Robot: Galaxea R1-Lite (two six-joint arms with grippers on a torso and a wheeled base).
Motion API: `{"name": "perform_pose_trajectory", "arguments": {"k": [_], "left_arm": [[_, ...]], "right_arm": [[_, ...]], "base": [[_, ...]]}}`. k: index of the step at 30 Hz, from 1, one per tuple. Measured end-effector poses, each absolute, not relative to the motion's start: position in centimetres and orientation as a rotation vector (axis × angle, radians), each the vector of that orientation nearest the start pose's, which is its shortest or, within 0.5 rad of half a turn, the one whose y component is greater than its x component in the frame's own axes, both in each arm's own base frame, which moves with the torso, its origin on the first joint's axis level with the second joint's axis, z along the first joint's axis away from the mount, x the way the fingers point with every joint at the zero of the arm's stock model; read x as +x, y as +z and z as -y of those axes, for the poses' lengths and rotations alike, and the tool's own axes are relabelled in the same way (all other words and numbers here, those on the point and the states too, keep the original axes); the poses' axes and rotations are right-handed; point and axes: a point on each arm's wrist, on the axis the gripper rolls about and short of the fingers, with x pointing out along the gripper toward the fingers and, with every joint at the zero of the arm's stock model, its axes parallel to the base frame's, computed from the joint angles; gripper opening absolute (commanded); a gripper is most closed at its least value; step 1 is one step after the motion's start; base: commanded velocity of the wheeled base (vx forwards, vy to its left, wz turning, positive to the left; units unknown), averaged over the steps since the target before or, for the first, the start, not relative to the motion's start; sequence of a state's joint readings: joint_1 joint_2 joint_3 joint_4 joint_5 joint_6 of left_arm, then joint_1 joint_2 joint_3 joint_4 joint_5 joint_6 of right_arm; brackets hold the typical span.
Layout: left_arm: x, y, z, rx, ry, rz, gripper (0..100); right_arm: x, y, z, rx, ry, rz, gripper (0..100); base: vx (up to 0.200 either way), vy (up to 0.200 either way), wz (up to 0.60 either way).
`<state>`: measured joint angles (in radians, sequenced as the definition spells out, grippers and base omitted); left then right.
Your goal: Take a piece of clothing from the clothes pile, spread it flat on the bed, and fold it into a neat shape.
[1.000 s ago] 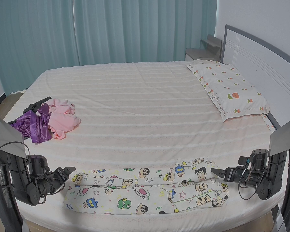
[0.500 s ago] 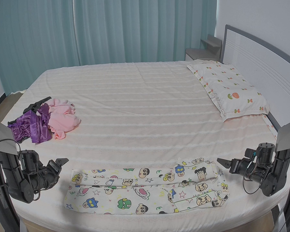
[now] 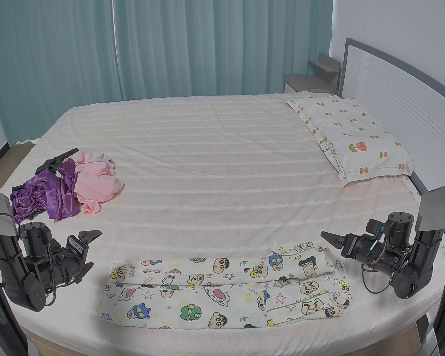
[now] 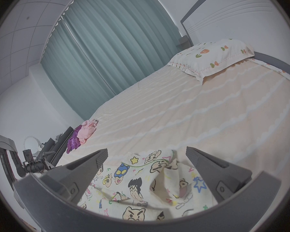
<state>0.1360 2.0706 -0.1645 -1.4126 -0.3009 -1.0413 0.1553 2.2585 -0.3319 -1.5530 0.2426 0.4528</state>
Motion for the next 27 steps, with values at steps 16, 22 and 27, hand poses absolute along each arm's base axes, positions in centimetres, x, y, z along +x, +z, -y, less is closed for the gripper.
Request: {"name": "perform_pose_trajectory", "arguments": {"k": [16, 22, 27], "left_arm": [[24.2, 2.5, -2.3, -1.14, 0.073, -0.559, 100], [24.0, 2.5, -2.2, -1.141, 0.073, -0.567, 100], [24.0, 2.5, -2.2, -1.141, 0.072, -0.568, 100]], "right_arm": [[30.5, -2.9, -6.5, 0.449, 0.32, -0.522, 100], [30.5, -3.5, -6.7, 0.445, 0.321, -0.538, 0], [30.2, -4.2, -6.8, 0.441, 0.316, -0.581, 0]], "base": [[0.0, 0.0, 0.0], [0.0, 0.0, 0.0], [0.0, 0.0, 0.0]]}}
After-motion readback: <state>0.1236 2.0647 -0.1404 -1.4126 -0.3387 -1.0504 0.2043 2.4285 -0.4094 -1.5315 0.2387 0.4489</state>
